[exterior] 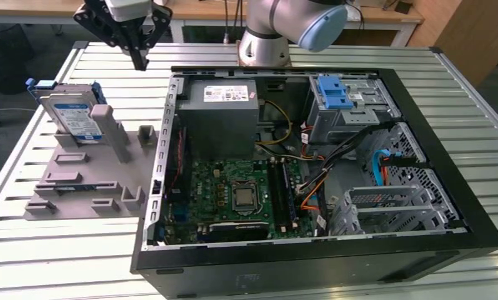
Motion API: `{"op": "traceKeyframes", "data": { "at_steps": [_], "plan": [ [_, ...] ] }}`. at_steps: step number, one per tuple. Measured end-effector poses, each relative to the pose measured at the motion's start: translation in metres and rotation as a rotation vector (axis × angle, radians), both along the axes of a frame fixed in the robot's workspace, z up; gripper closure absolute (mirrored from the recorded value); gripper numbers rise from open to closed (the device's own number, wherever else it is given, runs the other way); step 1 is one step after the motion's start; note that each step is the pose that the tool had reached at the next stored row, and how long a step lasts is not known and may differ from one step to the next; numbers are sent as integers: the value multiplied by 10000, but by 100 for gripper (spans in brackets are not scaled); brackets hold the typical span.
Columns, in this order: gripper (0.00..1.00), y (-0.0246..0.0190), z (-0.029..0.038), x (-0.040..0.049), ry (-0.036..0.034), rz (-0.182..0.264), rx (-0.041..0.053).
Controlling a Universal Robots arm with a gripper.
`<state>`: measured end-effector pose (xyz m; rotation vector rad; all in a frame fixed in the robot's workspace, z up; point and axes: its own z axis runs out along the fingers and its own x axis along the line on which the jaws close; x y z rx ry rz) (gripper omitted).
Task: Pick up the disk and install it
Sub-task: 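Reach for the disk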
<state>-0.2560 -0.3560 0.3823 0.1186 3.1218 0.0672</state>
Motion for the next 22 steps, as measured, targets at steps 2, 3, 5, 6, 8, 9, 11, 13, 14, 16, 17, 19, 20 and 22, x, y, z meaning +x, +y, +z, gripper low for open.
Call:
{"op": "traceKeyframes", "data": {
  "at_steps": [2, 3, 5, 6, 8, 9, 11, 13, 14, 16, 17, 19, 20, 22],
  "plan": [
    [89, 10, -2, -20, 3, -1, 0],
    [89, 15, -3, -29, 5, -1, 0],
    [89, 23, -6, -48, 9, 0, 1],
    [89, 28, -7, -58, 11, 0, 0],
    [89, 37, -9, -77, 14, 0, 0],
    [89, 41, -10, -87, 16, 0, 0],
    [89, 49, -12, -106, 19, 1, 1],
    [89, 57, -14, -125, 24, 0, 0],
    [89, 62, -16, -135, 25, 0, 1],
    [89, 71, -18, -156, 30, 0, 0],
    [89, 75, -19, -166, 31, 0, 0],
    [89, 82, -20, -188, 36, 0, 0],
    [89, 85, -21, -199, 37, 0, 0],
    [89, 91, -24, -222, 40, 0, 0]
  ]
}}
